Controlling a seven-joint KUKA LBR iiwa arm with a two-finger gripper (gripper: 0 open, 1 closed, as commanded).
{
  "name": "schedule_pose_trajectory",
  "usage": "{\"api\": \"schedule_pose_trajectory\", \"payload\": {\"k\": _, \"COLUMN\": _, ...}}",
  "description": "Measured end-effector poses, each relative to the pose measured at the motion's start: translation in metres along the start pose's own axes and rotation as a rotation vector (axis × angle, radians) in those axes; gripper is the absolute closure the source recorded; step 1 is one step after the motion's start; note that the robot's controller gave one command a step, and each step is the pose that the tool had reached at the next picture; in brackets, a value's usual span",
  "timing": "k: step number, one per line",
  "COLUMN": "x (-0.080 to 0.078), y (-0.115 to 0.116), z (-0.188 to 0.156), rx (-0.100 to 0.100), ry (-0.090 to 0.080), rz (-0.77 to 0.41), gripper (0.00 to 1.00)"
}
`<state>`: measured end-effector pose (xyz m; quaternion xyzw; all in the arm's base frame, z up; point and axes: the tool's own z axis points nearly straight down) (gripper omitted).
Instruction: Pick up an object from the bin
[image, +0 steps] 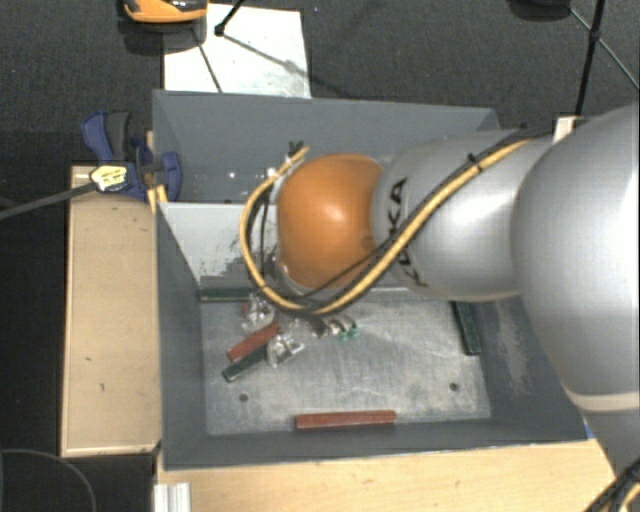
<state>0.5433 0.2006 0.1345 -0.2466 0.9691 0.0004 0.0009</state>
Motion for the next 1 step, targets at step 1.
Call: {"api": "schedule_pose_trajectory", "payload": {"k": 1, "x": -0.0008, "y": -0.0001, "z": -0.0091, "rx": 0.001, "ry": -0.005, "rz": 0.001, "gripper": 1.00}}
